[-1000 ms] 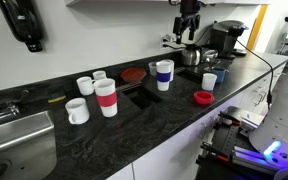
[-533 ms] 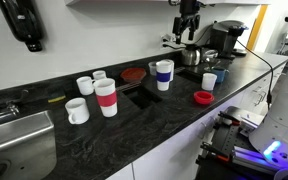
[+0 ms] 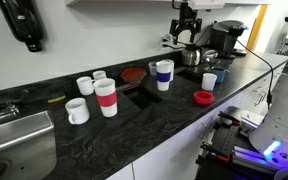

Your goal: Move the white-blue cup forward and put the pink lid in its place

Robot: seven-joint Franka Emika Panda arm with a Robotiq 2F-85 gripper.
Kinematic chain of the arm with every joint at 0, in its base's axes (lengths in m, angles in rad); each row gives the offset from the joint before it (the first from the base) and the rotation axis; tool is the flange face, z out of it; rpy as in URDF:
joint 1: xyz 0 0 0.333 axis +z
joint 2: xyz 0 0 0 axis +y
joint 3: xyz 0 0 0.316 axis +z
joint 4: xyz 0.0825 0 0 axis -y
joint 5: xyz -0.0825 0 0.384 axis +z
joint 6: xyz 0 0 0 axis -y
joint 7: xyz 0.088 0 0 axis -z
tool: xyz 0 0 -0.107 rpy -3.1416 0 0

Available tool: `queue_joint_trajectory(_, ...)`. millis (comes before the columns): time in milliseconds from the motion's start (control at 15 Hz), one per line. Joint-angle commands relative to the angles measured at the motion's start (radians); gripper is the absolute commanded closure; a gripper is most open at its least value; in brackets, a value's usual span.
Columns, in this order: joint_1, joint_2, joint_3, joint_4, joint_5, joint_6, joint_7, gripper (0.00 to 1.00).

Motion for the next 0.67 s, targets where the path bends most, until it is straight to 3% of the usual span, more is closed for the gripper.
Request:
queue_joint_trajectory(0, -0.027, 0.032, 0.020, -0.025, 0.048, 0.036, 0.127, 0.00)
queue_joint_trajectory(67, -0.017, 0.022, 0.011, -0.012, 0.028, 0.008, 0.069, 0.00)
queue_joint_trajectory(600, -0.018, 0.035, 0.016, -0.022, 0.034, 0.022, 0.121, 0.00)
